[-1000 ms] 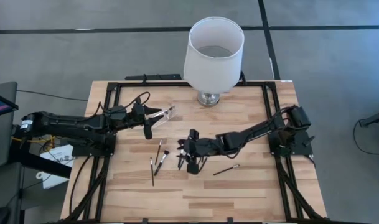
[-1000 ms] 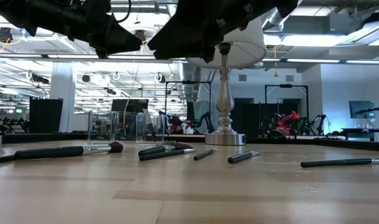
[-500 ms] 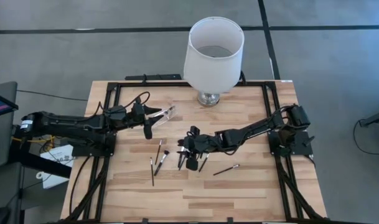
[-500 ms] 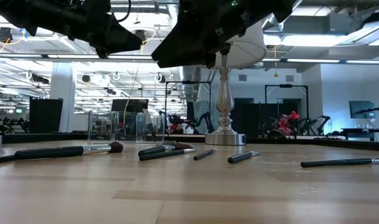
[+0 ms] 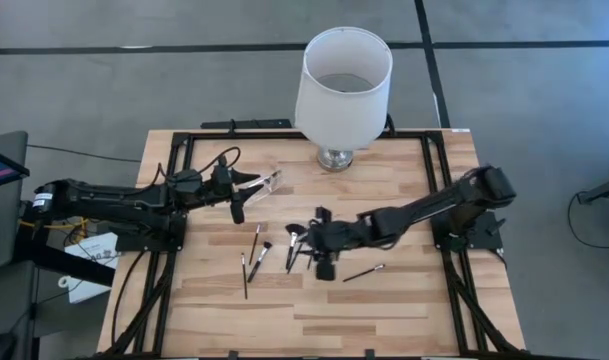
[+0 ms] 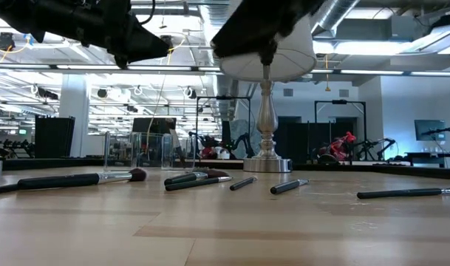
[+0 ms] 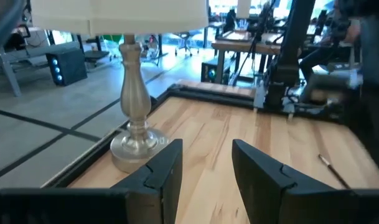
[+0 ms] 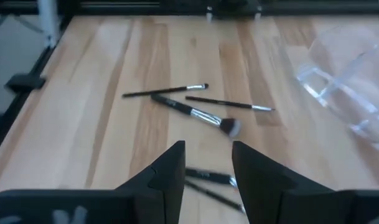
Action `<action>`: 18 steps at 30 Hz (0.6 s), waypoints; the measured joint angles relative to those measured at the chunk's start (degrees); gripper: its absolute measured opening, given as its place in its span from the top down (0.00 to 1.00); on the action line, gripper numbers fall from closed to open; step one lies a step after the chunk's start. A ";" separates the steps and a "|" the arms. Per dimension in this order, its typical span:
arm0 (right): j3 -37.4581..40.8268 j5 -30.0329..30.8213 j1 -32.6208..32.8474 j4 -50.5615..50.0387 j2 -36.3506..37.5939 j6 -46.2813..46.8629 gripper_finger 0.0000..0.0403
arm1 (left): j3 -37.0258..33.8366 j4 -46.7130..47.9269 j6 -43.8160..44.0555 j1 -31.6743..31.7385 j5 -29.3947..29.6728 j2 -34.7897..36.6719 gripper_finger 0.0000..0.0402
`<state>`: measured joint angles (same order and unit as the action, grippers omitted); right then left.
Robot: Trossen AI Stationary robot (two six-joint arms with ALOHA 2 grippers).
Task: Put items in baskets/containers
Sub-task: Put the black eyeshadow brush into the transparent organizer
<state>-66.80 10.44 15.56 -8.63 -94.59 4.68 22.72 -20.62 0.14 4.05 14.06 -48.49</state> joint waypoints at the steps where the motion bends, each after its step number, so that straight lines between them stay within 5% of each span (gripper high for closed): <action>1: -0.50 0.02 0.38 -4.32 2.65 -1.24 0.70 | 0.00 -0.63 0.01 0.01 -0.01 0.00 0.66; 6: -1.40 -0.40 2.78 -22.03 16.61 -0.44 0.70 | 0.00 -0.91 1.62 0.01 -1.38 0.02 0.66; 9: 5.77 -3.60 5.21 -20.56 23.23 -0.16 0.70 | 0.00 -0.89 2.03 0.00 -4.01 0.02 0.66; 18: 45.35 -1.27 10.83 29.31 28.10 6.87 0.70 | 0.00 -0.90 3.59 0.00 -9.83 0.00 0.66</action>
<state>-21.45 9.17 26.39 20.68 -66.49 11.56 22.72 -21.52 3.73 4.05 4.23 -48.49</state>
